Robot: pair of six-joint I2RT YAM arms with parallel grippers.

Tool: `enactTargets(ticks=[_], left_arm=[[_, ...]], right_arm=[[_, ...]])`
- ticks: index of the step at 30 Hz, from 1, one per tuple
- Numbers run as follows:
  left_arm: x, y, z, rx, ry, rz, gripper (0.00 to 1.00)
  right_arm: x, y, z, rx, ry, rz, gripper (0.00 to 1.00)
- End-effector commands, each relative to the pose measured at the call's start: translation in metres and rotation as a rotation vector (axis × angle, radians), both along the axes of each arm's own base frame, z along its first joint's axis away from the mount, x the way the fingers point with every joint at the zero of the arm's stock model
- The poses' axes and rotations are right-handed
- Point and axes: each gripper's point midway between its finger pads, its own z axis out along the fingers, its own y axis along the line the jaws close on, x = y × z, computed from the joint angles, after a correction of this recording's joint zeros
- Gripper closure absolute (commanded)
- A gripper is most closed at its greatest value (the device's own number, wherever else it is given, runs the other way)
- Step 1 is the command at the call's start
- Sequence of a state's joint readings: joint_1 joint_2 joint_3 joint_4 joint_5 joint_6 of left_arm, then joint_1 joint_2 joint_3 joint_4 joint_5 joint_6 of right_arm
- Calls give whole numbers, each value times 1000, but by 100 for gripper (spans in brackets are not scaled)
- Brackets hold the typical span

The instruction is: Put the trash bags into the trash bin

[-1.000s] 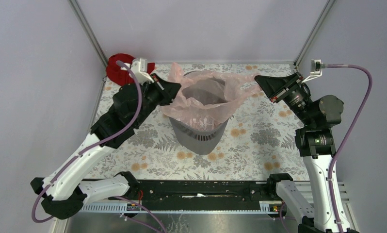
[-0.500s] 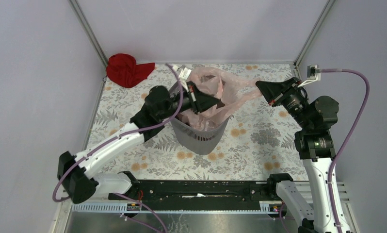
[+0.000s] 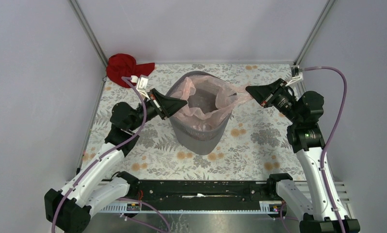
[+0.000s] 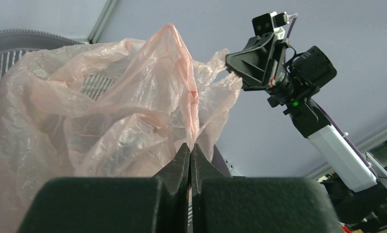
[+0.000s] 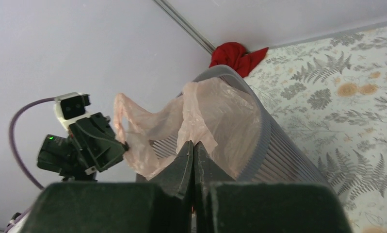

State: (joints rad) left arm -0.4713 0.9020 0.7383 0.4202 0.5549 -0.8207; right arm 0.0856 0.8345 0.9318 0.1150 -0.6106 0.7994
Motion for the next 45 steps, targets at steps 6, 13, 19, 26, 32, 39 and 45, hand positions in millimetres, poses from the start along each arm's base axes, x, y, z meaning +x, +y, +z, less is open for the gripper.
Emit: enactTargets(ticks=[6, 13, 19, 26, 32, 39, 45], left_arm=[[-30, 39, 22, 85, -31, 140, 100], [-16, 108, -48, 288, 202, 530, 100], [-17, 129, -77, 405, 255, 619, 100], [-3, 146, -83, 460, 291, 730, 100], [-12, 136, -53, 388, 231, 668, 100], [-27, 127, -25, 325, 184, 591, 100], [-35, 103, -28, 301, 226, 455, 100]], right_arm=[[-22, -21, -18, -247, 24, -94, 97], [-38, -43, -44, -374, 67, -186, 97], [-47, -44, -69, -406, 121, -162, 100], [-53, -51, -76, -464, 142, -180, 100], [-63, -56, -55, -491, 111, -196, 99], [-61, -45, -45, -417, 115, -156, 83], [-60, -16, -48, -174, 207, -47, 28]])
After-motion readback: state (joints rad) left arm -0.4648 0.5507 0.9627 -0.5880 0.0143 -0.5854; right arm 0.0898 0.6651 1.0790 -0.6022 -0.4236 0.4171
